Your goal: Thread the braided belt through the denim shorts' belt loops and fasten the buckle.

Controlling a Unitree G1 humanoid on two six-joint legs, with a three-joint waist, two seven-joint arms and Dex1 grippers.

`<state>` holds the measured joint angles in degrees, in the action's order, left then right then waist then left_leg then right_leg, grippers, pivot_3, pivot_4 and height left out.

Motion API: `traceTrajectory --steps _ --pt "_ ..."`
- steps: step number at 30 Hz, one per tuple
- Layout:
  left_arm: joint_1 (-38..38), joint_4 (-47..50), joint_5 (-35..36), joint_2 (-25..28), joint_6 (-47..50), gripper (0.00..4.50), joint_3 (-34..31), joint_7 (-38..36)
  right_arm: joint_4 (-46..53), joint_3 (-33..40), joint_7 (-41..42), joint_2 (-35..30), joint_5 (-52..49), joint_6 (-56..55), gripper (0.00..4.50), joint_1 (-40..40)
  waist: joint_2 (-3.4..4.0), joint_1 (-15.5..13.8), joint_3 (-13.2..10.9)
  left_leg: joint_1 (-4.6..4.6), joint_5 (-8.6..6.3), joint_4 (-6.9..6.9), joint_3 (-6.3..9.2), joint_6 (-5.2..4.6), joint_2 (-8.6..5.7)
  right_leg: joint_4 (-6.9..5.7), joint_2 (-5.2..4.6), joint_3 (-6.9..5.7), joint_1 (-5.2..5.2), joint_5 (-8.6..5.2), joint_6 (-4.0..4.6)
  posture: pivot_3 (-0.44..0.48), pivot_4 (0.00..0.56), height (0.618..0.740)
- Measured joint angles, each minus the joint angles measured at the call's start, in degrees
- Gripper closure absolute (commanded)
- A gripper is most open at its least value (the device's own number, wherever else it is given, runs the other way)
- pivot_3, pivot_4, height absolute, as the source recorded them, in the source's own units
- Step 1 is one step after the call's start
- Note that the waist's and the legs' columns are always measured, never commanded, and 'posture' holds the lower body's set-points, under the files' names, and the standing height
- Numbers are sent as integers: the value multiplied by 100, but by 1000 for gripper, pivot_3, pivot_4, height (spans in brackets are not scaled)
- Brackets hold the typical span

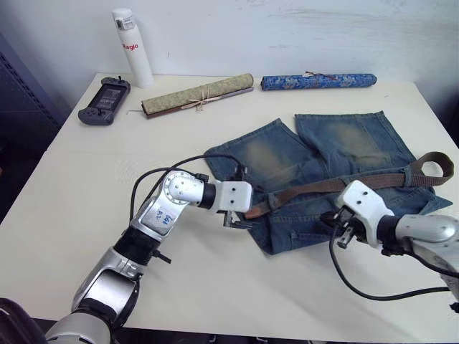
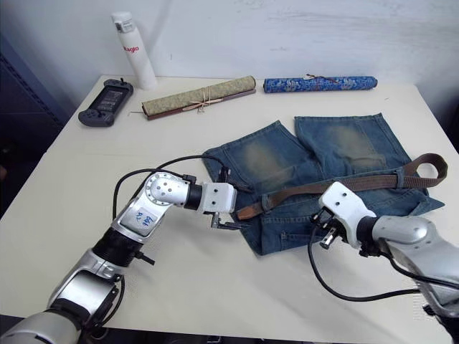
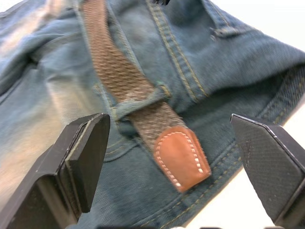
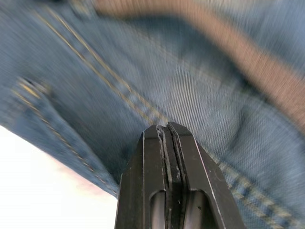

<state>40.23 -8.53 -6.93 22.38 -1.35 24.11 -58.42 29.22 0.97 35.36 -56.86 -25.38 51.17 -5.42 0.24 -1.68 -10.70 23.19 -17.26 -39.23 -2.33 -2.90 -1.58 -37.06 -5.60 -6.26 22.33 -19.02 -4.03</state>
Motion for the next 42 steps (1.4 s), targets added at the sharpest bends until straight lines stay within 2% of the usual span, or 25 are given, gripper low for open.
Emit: traceTrajectory --steps 4,11,18,19,22,31,38,42 --pt "54 -357 -336 -33 -363 0 128 250 -60 -91 -42 164 138 35 4450 -60 -1 0 1 -2 0 -2 0 0 0 -2 0 0 -2 0 0 0 150 686" --pt "177 -363 -563 -45 -557 0 120 587 -21 -47 -126 313 180 220 4450 -46 -14 0 9 -17 0 -2 3 1 0 2 0 -1 -18 0 0 0 150 686" --pt "81 -367 -1034 48 -695 1486 183 961 -17 -39 -141 374 184 408 4500 -106 -36 0 21 -22 -1 -2 7 2 0 3 -1 -2 -24 0 0 0 150 686" --pt "77 -376 -1107 48 -738 1591 208 996 -18 -42 -137 374 184 421 4500 -119 -36 1 21 -22 -1 -2 7 2 0 4 -1 -2 -24 0 0 0 150 686" --pt "72 -453 -1254 40 -861 2404 298 1089 -23 -56 -113 374 184 495 4500 -177 -36 0 21 -22 -1 -2 7 2 0 3 -2 -2 -23 0 0 0 150 686" --pt "-81 -374 -1239 33 -853 4339 269 1120 -42 -60 -99 374 187 515 4500 -198 -36 1 22 -23 -1 -2 7 2 0 3 -3 -2 -24 0 0 0 150 686" --pt "-311 88 -851 141 -304 4441 -46 870 -38 -66 -99 374 188 507 4500 -197 -36 6 22 -23 -1 -2 7 2 0 3 -3 -2 -24 0 0 0 150 686" --pt "-628 637 -540 546 104 4441 -370 675 -65 -98 -71 374 188 489 4500 -236 -35 23 22 -23 -1 -1 8 3 1 4 -2 -2 -23 0 0 0 150 686"
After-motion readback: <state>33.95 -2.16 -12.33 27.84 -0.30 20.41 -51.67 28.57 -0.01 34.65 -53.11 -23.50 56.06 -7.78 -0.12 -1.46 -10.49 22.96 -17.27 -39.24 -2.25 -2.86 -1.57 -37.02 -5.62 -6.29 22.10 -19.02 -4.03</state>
